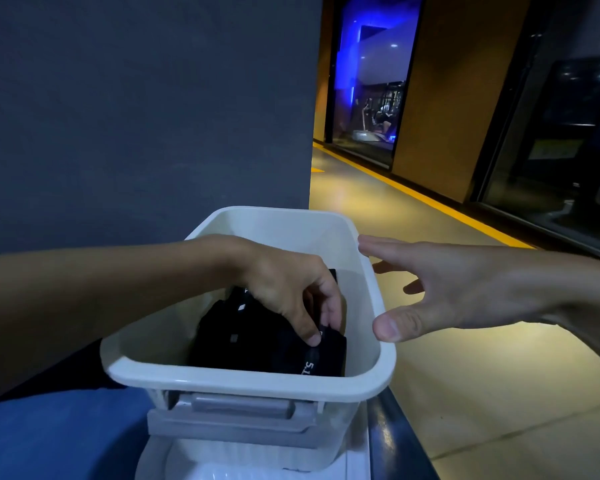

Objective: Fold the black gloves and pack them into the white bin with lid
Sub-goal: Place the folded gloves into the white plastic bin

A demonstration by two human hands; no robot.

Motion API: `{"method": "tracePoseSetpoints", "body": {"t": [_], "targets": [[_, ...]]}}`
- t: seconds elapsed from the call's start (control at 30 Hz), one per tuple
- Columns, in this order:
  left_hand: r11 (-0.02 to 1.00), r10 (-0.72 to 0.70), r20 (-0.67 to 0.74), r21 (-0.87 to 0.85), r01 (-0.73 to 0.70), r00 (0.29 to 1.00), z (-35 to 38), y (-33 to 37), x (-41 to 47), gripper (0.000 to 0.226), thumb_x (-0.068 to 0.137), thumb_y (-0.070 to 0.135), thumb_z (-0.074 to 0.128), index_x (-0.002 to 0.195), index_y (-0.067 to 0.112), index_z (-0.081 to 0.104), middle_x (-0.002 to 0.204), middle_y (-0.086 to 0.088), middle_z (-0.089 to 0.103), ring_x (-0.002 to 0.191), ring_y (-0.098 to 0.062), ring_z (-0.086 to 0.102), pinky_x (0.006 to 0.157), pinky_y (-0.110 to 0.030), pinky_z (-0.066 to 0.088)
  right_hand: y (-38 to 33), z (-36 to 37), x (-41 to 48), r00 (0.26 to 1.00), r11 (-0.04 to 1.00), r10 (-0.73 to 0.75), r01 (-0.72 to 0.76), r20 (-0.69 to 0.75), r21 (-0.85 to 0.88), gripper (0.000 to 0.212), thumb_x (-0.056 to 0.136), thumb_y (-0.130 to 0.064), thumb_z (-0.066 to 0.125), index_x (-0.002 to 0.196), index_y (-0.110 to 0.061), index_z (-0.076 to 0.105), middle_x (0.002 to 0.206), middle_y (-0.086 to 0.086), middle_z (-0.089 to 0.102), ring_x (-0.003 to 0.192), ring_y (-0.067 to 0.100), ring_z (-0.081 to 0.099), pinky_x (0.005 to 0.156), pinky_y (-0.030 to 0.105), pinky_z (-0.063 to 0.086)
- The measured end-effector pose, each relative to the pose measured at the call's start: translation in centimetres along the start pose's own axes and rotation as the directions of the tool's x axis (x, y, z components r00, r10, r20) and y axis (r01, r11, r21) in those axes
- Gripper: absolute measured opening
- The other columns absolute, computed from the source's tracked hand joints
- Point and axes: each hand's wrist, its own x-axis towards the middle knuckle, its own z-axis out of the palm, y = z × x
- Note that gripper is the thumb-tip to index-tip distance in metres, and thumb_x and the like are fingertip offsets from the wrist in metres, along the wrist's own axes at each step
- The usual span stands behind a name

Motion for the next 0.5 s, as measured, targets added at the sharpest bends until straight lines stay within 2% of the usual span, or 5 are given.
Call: {"method": "tracePoseSetpoints", "body": {"t": [0.07, 0.23, 0.3, 0.43, 0.5], "targets": [[1.000, -0.005, -0.029, 0.000, 0.005, 1.000, -0.4, 0.2, -0.4, 0.028, 0.077, 0.017, 0.085, 0.102, 0.022, 0.074, 0.104, 0.003, 0.073, 0.097, -0.012, 0.067, 0.092, -0.023, 0.052, -0.7, -0.5, -0.5, 0.996, 0.999, 0.030, -0.032, 0.088, 0.020, 0.138, 0.036, -0.096, 0.062, 0.153, -0.046, 0.010, 0.150, -0.044, 0.012, 0.137, -0.013, 0.025, 0.116, 0.030, 0.031], [0.999, -0.037, -0.114, -0.014, 0.035, 0.993, -1.0, 0.8, -1.9, 0.030, 0.079, 0.019, 0.083, 0.108, 0.020, 0.073, 0.091, 0.015, 0.070, 0.088, -0.001, 0.065, 0.073, -0.009, 0.047, -1.0, -0.7, -0.7, 0.994, 0.998, 0.033, -0.039, 0.103, 0.056, 0.134, 0.041, -0.091, 0.066, 0.153, -0.046, 0.007, 0.153, -0.041, 0.010, 0.135, -0.015, 0.028, 0.112, 0.026, 0.034], [0.999, -0.046, -0.153, -0.003, 0.046, 0.987, -1.2, 1.0, -2.7, 0.029, 0.080, 0.024, 0.082, 0.107, 0.027, 0.073, 0.097, 0.011, 0.071, 0.098, 0.000, 0.063, 0.074, -0.008, 0.045, -1.0, -0.6, -0.7, 0.994, 0.996, 0.008, -0.017, 0.105, 0.089, 0.127, 0.045, -0.087, 0.069, 0.151, -0.049, 0.012, 0.152, -0.041, 0.015, 0.135, -0.014, 0.028, 0.110, 0.026, 0.035], [0.998, -0.064, -0.225, -0.016, 0.062, 0.972, -1.6, 2.0, -4.8, 0.029, 0.081, 0.025, 0.081, 0.107, 0.030, 0.072, 0.101, 0.016, 0.070, 0.105, 0.001, 0.062, 0.078, -0.009, 0.047, -1.8, -0.7, -1.3, 0.995, 0.986, -0.008, -0.009, 0.104, 0.165, 0.082, 0.061, -0.066, 0.077, 0.132, -0.062, 0.037, 0.130, -0.051, 0.037, 0.126, -0.023, 0.029, 0.104, 0.020, 0.033], [0.998, -0.065, -0.273, -0.006, 0.066, 0.960, -1.9, 2.6, -6.3, 0.026, 0.082, 0.025, 0.080, 0.106, 0.028, 0.072, 0.100, 0.020, 0.070, 0.107, 0.002, 0.062, 0.079, -0.008, 0.048, -2.3, -0.8, -1.5, 0.998, 0.987, 0.009, -0.019, 0.064, 0.159, 0.083, 0.061, -0.060, 0.080, 0.133, -0.058, 0.038, 0.130, -0.049, 0.037, 0.124, -0.024, 0.030, 0.102, 0.018, 0.031]]}}
